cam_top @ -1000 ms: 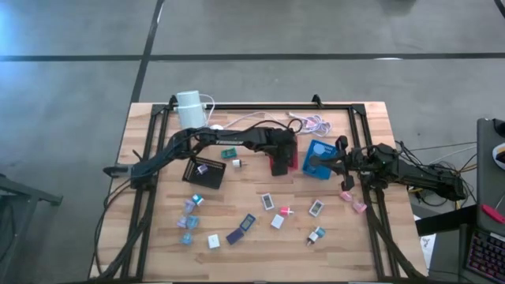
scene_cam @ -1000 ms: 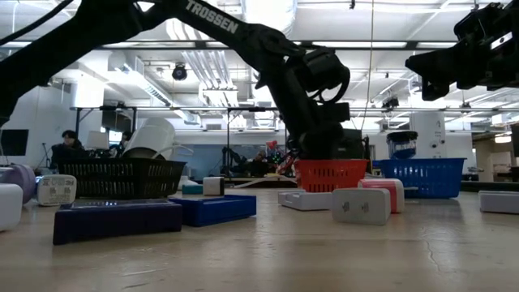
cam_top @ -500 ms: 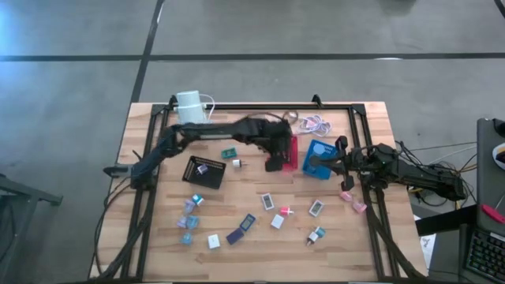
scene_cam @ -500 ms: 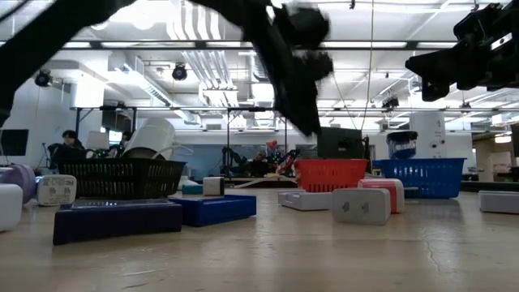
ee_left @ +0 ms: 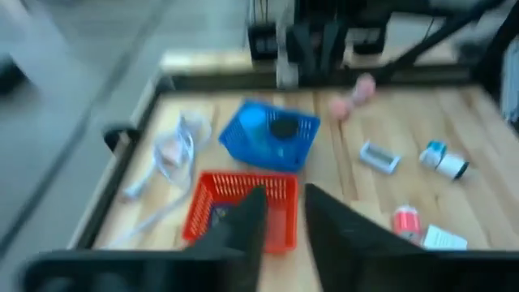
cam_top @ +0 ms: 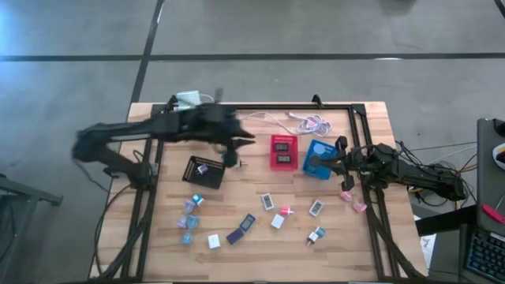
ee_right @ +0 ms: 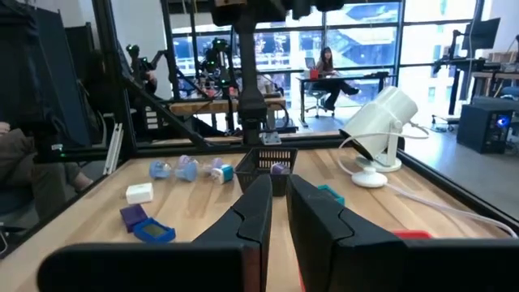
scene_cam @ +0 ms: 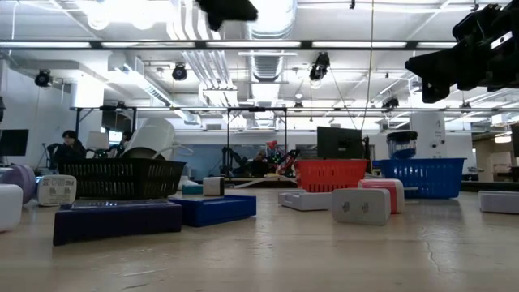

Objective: Pick & Place Office items
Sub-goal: Put the top black-white charger adaptor into the black bin

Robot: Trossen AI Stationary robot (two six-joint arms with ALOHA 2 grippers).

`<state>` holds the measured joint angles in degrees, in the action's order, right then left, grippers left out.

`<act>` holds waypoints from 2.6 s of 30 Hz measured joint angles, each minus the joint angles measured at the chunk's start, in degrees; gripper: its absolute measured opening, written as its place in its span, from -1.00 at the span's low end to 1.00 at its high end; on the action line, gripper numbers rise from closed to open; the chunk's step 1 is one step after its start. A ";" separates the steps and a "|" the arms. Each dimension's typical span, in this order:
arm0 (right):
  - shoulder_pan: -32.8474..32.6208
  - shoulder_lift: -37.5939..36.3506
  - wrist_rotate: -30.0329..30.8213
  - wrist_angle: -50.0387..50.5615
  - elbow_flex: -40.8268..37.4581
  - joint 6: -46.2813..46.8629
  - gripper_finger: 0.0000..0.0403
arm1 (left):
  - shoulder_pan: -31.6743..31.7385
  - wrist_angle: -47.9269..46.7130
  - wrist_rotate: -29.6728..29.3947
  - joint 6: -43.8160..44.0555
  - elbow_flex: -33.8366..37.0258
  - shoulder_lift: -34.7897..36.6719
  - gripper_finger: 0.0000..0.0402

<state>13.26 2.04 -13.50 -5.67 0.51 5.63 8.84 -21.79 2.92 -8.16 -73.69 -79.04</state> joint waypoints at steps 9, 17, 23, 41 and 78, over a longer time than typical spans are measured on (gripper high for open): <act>0.00 0.02 0.02 -0.07 0.00 0.39 -0.81 | 0.14 15.90 -8.72 5.96 29.16 27.49 -0.92; 0.00 0.02 0.11 -0.09 0.00 0.42 -0.81 | 0.14 23.26 -7.59 8.61 45.11 41.87 -0.95; 0.00 0.02 0.11 -0.11 0.00 0.42 -0.81 | 0.50 31.30 -7.73 11.50 54.97 46.86 -0.98; 0.00 0.04 0.07 -0.11 0.00 0.83 -0.81 | 1.12 36.86 -8.74 11.64 64.68 48.53 -0.95; 0.02 0.02 1.68 -0.55 0.00 0.22 -0.81 | 1.12 -12.39 -11.80 14.94 18.17 2.05 -0.87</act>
<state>13.28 2.07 -11.81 -6.22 0.51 5.85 9.96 -34.18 -8.88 6.78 -55.52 -76.98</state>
